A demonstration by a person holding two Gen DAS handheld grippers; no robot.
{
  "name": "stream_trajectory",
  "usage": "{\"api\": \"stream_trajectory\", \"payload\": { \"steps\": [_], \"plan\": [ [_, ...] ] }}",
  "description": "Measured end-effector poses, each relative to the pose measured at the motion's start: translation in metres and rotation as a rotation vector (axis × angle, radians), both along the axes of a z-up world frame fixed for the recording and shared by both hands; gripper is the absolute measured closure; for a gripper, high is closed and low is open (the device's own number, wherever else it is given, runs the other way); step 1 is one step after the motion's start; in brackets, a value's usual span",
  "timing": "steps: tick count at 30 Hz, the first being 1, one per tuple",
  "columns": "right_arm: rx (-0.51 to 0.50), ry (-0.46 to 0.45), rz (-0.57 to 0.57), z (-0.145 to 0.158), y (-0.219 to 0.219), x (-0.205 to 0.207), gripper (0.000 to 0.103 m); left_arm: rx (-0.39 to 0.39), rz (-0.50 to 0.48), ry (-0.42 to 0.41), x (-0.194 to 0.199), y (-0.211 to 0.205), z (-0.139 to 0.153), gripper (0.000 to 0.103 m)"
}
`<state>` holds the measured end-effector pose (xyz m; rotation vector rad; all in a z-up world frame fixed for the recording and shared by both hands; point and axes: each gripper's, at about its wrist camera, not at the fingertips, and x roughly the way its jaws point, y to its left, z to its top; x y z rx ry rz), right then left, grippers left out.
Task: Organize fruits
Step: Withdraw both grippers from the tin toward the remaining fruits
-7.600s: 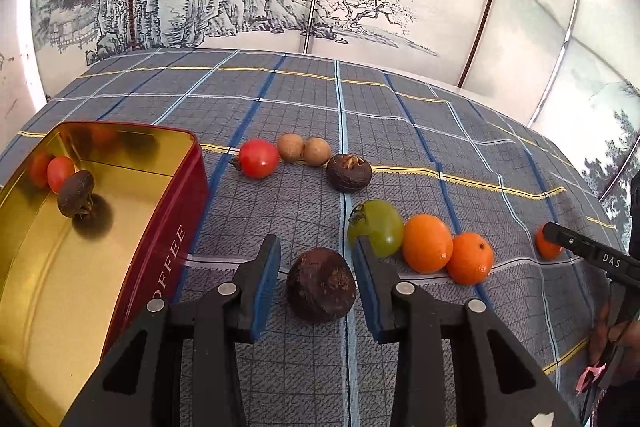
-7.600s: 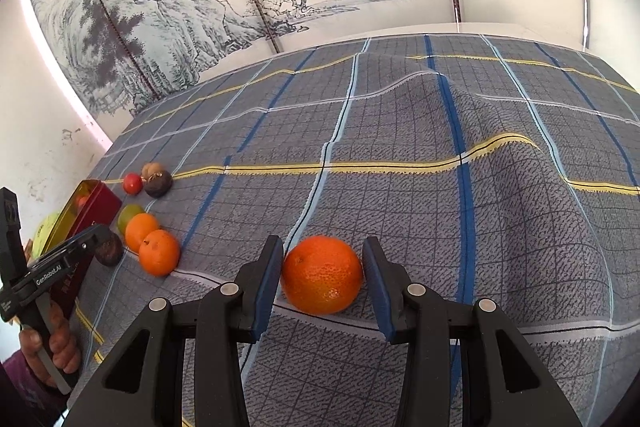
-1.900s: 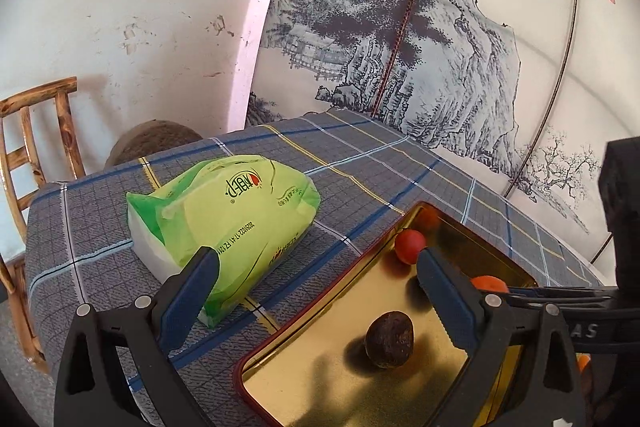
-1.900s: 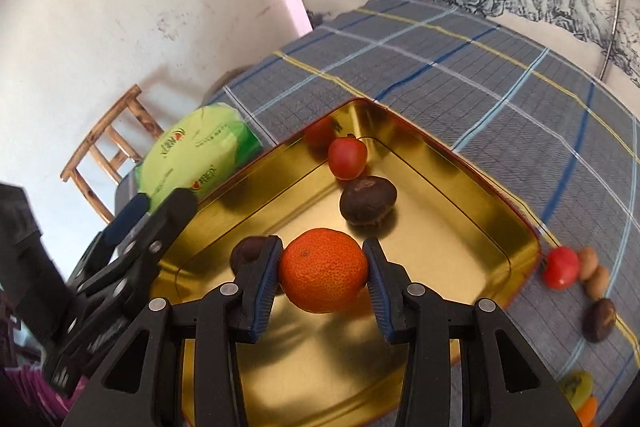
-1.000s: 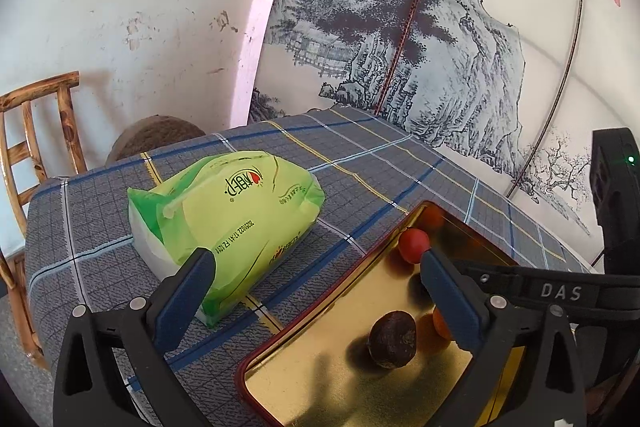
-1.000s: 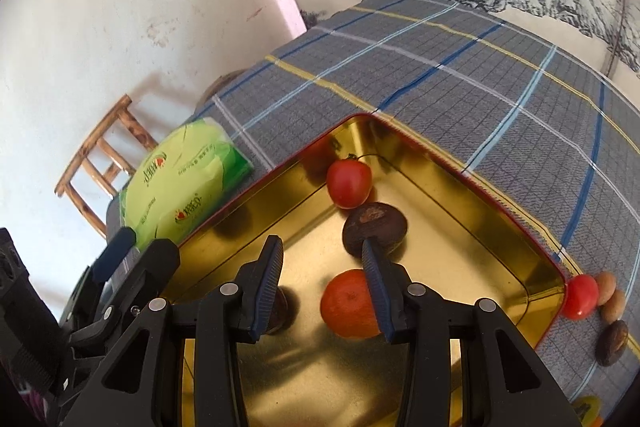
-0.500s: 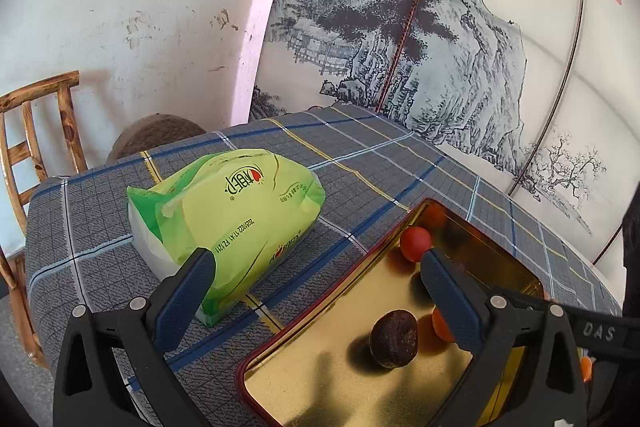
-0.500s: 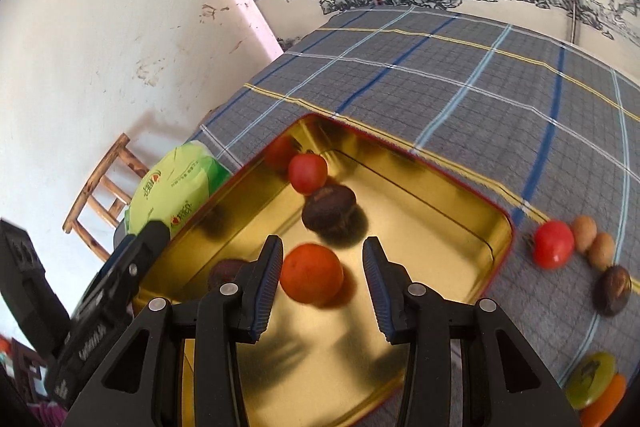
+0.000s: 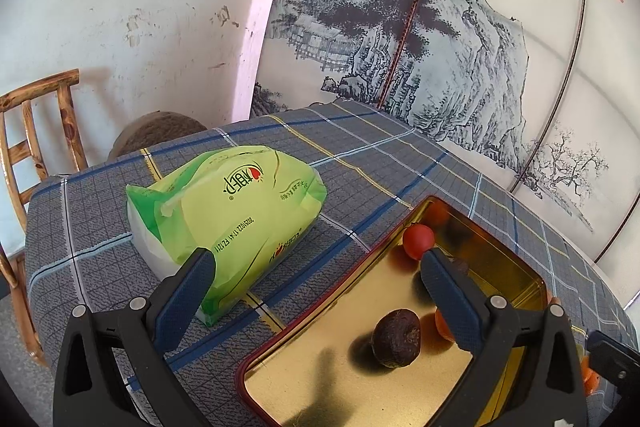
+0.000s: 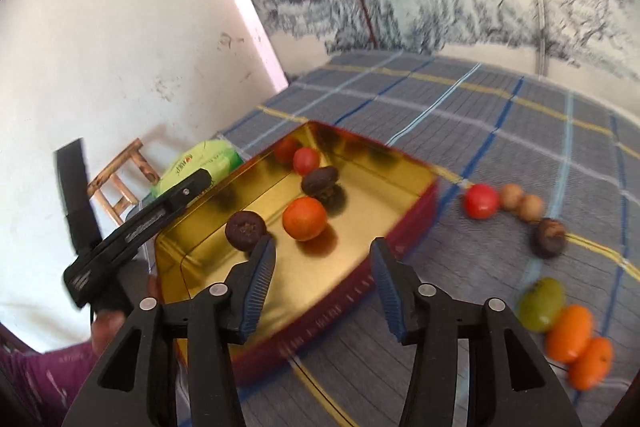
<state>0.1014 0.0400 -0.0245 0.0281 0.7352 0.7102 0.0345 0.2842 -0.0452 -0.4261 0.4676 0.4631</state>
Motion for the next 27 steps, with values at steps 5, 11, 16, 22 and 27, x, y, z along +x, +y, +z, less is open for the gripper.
{"api": "stream_trajectory", "payload": {
  "steps": [5, 11, 16, 22, 27],
  "plan": [
    [-0.062, -0.038, -0.143, -0.006, -0.068, -0.016, 0.045, 0.0, 0.001, 0.001, 0.002, 0.0, 0.001, 0.001],
    [-0.172, -0.013, -0.365, -0.031, -0.157, -0.02, 0.045, 0.011, 0.006, 0.025, -0.002, -0.003, -0.003, 0.002],
    [-0.18, 0.019, -0.521, -0.043, -0.22, -0.013, 0.043, 0.049, 0.016, 0.051, -0.001, -0.012, -0.002, 0.002],
    [-0.046, 0.076, -0.616, -0.052, -0.274, -0.013, 0.039, 0.253, 0.019, 0.103, -0.009, -0.059, 0.02, 0.002],
    [-0.013, 0.092, -0.585, -0.052, -0.277, -0.011, 0.034, 0.201, -0.269, 0.063, -0.007, -0.114, 0.051, 0.002]
  ]
}}
